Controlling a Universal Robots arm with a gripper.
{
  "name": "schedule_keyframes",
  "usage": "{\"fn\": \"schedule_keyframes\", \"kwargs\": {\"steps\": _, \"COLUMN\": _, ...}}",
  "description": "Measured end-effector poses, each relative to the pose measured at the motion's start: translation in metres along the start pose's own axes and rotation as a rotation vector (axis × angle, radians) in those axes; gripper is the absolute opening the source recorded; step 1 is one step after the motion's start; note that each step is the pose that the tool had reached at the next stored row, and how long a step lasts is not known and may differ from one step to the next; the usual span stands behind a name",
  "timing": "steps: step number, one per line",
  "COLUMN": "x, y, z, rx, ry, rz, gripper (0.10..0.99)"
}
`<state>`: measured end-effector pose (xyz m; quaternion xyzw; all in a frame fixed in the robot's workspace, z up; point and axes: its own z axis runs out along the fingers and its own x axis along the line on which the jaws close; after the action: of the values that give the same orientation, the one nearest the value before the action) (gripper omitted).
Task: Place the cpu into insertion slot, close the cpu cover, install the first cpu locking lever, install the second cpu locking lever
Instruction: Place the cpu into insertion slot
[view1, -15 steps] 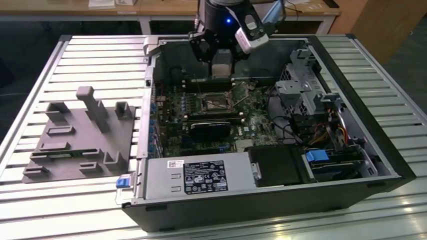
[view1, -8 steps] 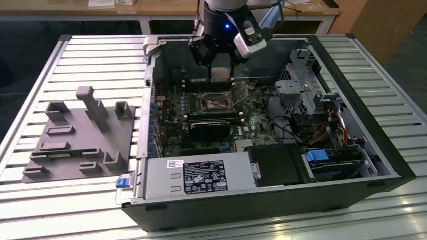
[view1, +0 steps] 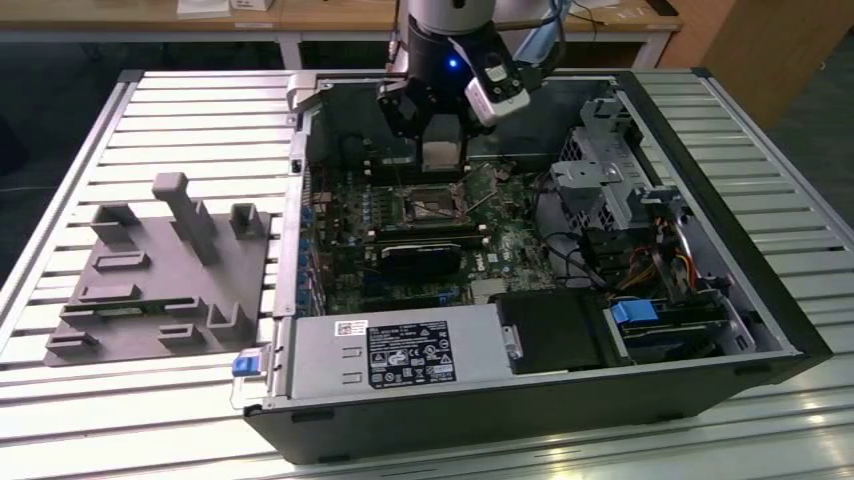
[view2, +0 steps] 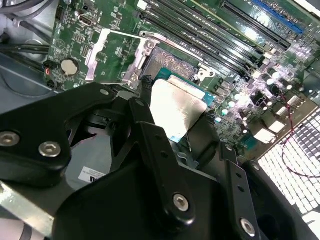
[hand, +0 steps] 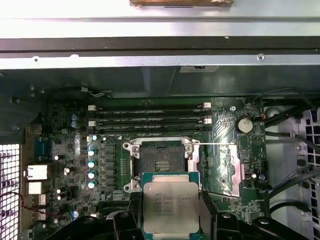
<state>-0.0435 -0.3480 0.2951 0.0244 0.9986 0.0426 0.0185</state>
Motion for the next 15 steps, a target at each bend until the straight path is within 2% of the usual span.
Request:
{"fn": "schedule_keyframes", "kwargs": {"steps": 7, "x": 0.0005, "y": -0.0007, "z": 0.0082, "rx": 0.004, "ry": -0.0053, "rz": 0.059, "gripper": 0.537}}
{"fn": "schedule_keyframes", "kwargs": {"steps": 15, "x": 0.0007, "y": -0.0013, "z": 0.0153, "rx": 0.009, "ry": -0.0172, "rz": 0.199, "gripper": 0.537}}
